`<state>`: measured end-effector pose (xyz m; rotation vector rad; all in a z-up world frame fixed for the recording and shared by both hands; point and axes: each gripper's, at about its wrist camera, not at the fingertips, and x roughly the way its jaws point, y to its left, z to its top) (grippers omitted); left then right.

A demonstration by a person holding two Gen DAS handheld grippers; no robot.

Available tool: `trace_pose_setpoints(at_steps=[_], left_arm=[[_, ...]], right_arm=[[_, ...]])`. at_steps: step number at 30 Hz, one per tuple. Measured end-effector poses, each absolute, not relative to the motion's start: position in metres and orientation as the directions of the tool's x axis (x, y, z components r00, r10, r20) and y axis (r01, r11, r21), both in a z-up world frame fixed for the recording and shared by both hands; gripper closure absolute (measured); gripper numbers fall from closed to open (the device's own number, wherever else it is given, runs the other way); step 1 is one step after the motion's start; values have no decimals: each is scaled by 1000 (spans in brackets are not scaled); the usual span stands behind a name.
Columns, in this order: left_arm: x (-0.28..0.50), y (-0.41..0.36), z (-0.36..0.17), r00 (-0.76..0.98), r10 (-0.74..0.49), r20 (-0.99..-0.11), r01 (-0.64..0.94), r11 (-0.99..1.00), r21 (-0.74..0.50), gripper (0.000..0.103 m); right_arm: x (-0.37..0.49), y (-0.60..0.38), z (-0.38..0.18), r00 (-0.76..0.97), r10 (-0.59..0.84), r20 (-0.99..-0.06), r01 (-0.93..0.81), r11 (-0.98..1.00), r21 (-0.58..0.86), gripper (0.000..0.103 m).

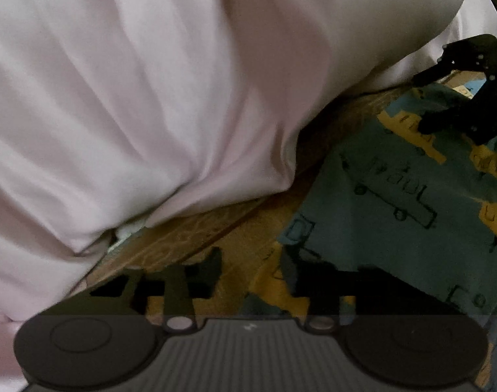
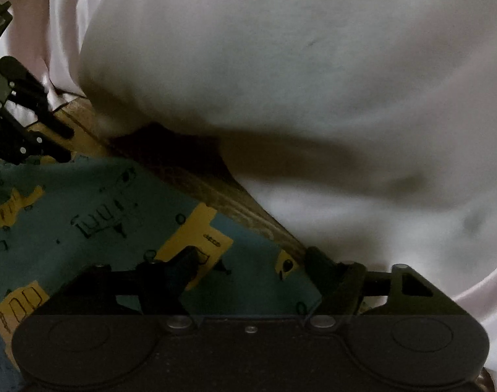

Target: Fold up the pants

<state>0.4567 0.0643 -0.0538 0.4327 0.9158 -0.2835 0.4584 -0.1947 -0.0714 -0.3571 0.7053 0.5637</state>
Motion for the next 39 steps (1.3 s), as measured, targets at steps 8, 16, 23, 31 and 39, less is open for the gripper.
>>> trace_pose_setpoints(at_steps=[8,16,23,31,39], left_arm=[[450,46,-63,574,-18,-819,435,854,286,102],[453,48,-61,604,65,-795,341,880,332,103],[452,45,-56,610,102,-786,290,894,341,103],[434,48,-32,679,119,-725,217,910,353,103],[403,47,-14,741,104,-664,176,923,342,103]], right_arm=[[480,-192,-68,532,390,-752,-613,790,-24,51],[492,-206,-65,502,415,-759,-531,840,108,86],[468,-197,-65,567,353,-744,-522,853,8,103],[416,-208,-43,675,360,-644,-526,847,-77,103],[378,-219,-25,729,386,-566,-525,846,-99,103]])
